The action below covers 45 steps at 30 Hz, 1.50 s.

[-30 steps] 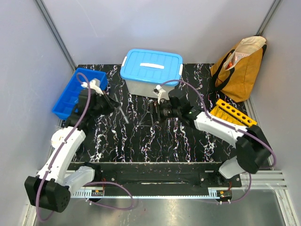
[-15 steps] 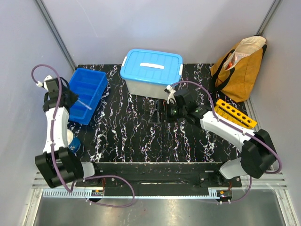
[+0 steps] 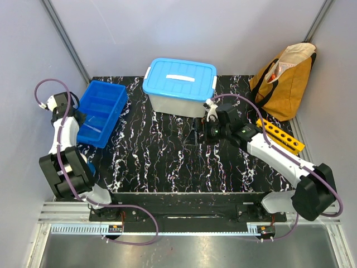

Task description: Organize the chemistry lab equipment

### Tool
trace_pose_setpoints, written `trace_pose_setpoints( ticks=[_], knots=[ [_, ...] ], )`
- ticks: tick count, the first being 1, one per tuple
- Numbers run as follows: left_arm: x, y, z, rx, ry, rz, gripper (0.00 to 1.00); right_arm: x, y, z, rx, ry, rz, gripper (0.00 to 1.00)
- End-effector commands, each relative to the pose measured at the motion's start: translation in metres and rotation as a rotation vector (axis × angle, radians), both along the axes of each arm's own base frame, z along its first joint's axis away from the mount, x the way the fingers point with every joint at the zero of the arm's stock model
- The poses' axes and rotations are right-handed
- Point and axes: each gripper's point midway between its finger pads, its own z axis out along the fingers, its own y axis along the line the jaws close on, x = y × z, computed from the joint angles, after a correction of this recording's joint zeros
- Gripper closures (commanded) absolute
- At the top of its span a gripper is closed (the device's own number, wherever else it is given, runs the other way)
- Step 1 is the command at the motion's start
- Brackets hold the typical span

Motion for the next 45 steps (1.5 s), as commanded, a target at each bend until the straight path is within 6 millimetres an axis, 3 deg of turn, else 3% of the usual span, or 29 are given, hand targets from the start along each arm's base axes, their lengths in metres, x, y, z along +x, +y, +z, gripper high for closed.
trace_pose_setpoints(
  ticks=[1,5,14,17,22,25,28,32,38,41,45],
  knots=[
    [0.017,0.025,0.017,0.069,-0.058,0.075,1.00,0.004,-0.008,0.013,0.003,-0.061,-0.006,0.00],
    [0.019,0.034,0.010,0.082,-0.026,0.090,1.00,0.003,-0.008,0.017,0.009,-0.072,-0.004,0.00],
    [0.012,0.031,-0.009,0.053,0.033,0.098,0.71,0.010,-0.017,0.013,-0.030,-0.065,-0.046,0.00],
    [0.009,0.032,0.001,0.066,0.027,0.103,0.65,0.012,-0.024,0.012,-0.054,-0.064,-0.080,0.00],
    [0.010,0.025,0.036,0.064,-0.029,0.076,0.50,0.016,-0.039,0.010,-0.105,-0.077,-0.145,0.00],
    [0.014,0.004,0.056,0.020,-0.124,-0.017,0.44,0.019,-0.049,0.008,-0.134,-0.092,-0.195,0.00],
    [0.025,-0.037,0.066,-0.045,-0.197,-0.219,0.34,0.024,-0.057,0.006,-0.164,-0.102,-0.245,0.00],
    [0.026,-0.087,0.058,-0.093,-0.161,-0.433,0.20,0.028,-0.070,0.001,-0.214,-0.094,-0.315,0.00],
    [0.005,-0.149,0.040,-0.111,-0.133,-0.638,0.18,0.045,-0.097,-0.006,-0.333,-0.130,-0.452,0.00],
    [-0.003,-0.125,0.028,-0.040,-0.104,-0.510,0.16,0.050,-0.090,0.002,-0.313,-0.132,-0.445,0.01],
    [0.008,-0.074,0.034,0.030,-0.074,-0.351,0.20,0.052,-0.068,0.016,-0.215,-0.126,-0.391,0.05]
  ],
)
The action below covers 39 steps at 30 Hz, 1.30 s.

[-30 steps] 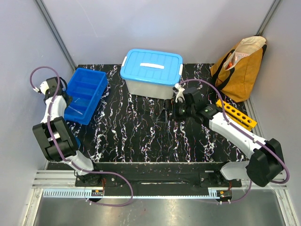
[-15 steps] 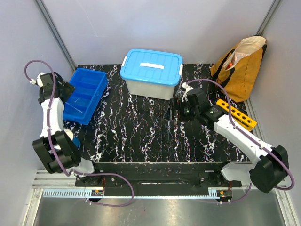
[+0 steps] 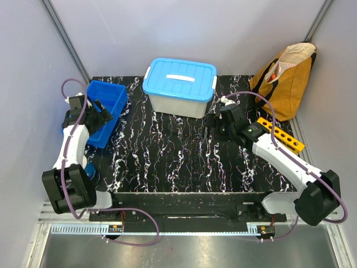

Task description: Organize the chemistry lab equipment

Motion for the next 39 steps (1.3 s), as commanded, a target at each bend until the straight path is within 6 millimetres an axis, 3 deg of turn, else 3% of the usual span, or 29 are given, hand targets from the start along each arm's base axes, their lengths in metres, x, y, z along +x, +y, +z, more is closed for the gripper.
trace_pose_setpoints(
  ticks=[1,5,9,15,21,39],
  knots=[
    [0.022,0.070,0.034,0.185,-0.052,0.196,0.21,0.011,0.019,0.032,0.107,-0.051,0.020,0.06],
    [0.047,0.111,0.051,0.293,-0.031,0.282,0.28,0.005,0.023,0.045,0.144,-0.067,0.050,0.08],
    [0.072,0.130,0.037,0.330,0.017,0.277,0.35,-0.001,0.025,0.056,0.165,-0.090,0.085,0.10],
    [0.083,0.160,-0.004,0.400,0.158,0.296,0.49,-0.003,0.029,0.061,0.196,-0.110,0.108,0.11],
    [0.091,0.172,-0.033,0.410,0.228,0.286,0.60,0.002,0.039,0.061,0.214,-0.114,0.139,0.11],
    [0.067,0.184,-0.055,0.453,0.331,0.341,0.62,0.005,0.042,0.063,0.221,-0.129,0.156,0.11]
  ],
)
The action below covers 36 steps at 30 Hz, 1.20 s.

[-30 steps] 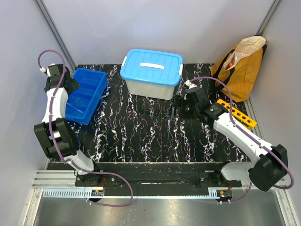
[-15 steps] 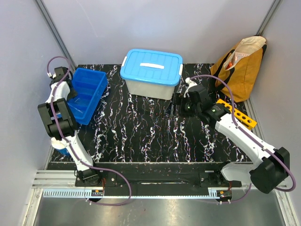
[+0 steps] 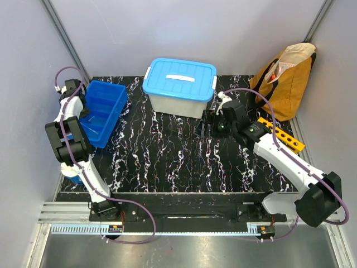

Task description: Organize the chemistry lab equipment

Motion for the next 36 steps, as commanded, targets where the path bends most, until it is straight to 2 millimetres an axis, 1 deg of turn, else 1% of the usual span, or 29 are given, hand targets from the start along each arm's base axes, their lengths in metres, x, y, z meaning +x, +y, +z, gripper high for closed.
trace_pose_setpoints(
  ticks=[1,5,9,14,18,20,25,29,36],
  knots=[
    [-0.005,0.010,0.008,0.039,-0.002,0.026,0.62,0.004,0.004,0.029,0.050,-0.080,0.017,0.11],
    [-0.009,0.009,0.008,0.039,0.005,0.036,0.62,0.002,0.000,0.030,0.050,-0.088,0.007,0.11],
    [-0.020,0.014,0.007,0.066,0.039,0.069,0.63,-0.001,-0.001,0.029,0.052,-0.088,0.008,0.11],
    [-0.027,0.016,0.006,0.067,0.048,0.082,0.65,-0.003,0.000,0.033,0.062,-0.095,0.013,0.11],
    [-0.029,0.015,0.002,0.056,0.058,0.083,0.71,-0.003,-0.001,0.033,0.062,-0.095,0.012,0.11],
    [-0.031,0.014,0.002,0.054,0.056,0.085,0.72,-0.002,-0.002,0.032,0.060,-0.093,0.009,0.11],
    [-0.029,0.011,0.009,0.044,0.023,0.082,0.80,-0.004,-0.001,0.030,0.060,-0.086,0.014,0.11],
    [-0.028,0.007,0.014,0.027,-0.007,0.072,0.84,-0.005,-0.001,0.030,0.062,-0.085,0.016,0.11],
    [-0.025,0.003,0.030,0.021,-0.063,0.064,0.84,-0.007,-0.002,0.031,0.066,-0.088,0.017,0.11]
  ],
)
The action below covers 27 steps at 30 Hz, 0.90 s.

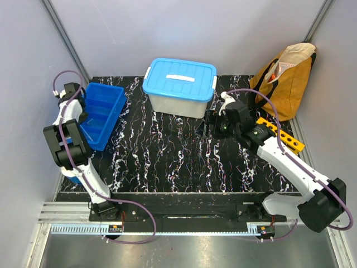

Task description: Organize the chemistry lab equipment

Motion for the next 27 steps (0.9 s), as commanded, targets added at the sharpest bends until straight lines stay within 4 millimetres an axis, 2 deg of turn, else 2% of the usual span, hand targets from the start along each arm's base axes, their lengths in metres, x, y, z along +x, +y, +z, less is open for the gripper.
trace_pose_setpoints(
  ticks=[1,8,14,18,22,27],
  knots=[
    [0.002,0.003,0.036,0.022,-0.102,0.015,0.84,0.000,0.001,0.018,0.040,-0.060,0.011,0.11],
    [-0.002,-0.001,0.046,0.009,-0.142,0.042,0.97,-0.001,0.002,0.019,0.048,-0.052,0.018,0.11],
    [-0.011,-0.004,0.047,0.002,-0.176,0.080,0.96,-0.003,0.004,0.020,0.058,-0.051,0.026,0.11],
    [-0.018,-0.003,0.039,-0.015,-0.150,0.106,1.00,-0.006,0.002,0.022,0.059,-0.057,0.023,0.11],
    [-0.027,-0.001,0.033,-0.005,-0.133,0.130,0.99,-0.007,0.001,0.022,0.062,-0.057,0.026,0.11],
    [-0.036,0.002,0.025,0.004,-0.115,0.167,0.89,-0.009,0.000,0.026,0.070,-0.068,0.025,0.11]
  ],
)
